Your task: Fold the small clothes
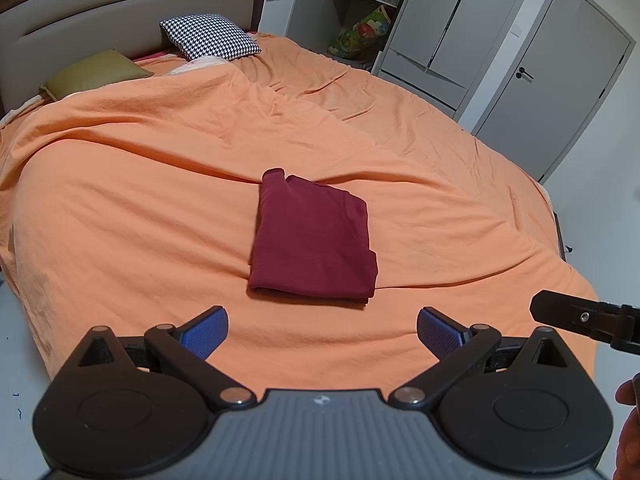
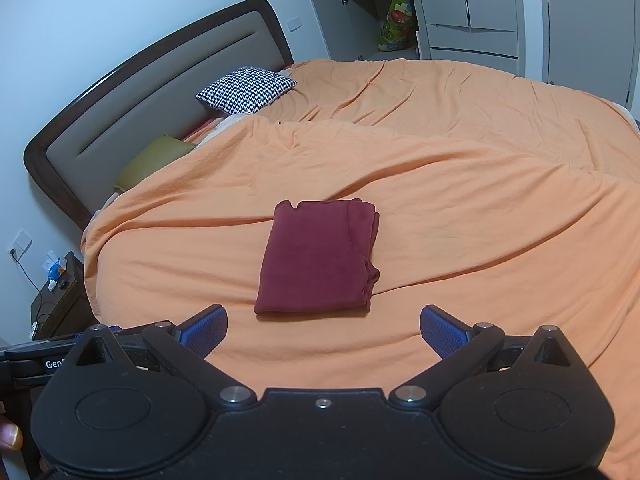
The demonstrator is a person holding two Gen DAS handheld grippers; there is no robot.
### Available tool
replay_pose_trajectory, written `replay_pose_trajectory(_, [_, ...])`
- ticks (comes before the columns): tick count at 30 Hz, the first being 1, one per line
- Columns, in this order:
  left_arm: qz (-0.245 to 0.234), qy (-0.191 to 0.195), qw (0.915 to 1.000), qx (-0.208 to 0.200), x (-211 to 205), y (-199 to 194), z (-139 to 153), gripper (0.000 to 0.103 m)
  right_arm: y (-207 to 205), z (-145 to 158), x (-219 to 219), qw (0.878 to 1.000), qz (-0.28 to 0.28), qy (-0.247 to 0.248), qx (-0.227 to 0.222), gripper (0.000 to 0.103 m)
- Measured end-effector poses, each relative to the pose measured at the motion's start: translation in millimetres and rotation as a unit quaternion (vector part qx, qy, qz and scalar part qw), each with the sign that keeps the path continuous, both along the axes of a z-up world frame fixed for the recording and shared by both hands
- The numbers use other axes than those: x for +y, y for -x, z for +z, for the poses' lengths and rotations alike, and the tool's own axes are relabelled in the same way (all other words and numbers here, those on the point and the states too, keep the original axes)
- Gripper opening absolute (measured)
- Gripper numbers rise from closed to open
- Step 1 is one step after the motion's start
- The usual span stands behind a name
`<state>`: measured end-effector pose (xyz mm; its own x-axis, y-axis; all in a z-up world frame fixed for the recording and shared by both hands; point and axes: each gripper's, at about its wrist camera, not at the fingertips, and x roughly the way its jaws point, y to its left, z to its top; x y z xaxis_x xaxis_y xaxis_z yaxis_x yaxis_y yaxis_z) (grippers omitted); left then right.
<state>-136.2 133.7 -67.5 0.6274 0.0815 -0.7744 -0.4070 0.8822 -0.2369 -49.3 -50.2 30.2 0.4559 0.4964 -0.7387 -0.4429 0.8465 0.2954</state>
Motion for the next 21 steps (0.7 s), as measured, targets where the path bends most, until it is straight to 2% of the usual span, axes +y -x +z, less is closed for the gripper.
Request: replay_pose_trajectory(21, [0.005,0.005,1.0000,0.000,-3.0,2.9,-1.7,0.103,1.3,-3.0,3.4,1.000,0.001,-0.001,0.000,0.102])
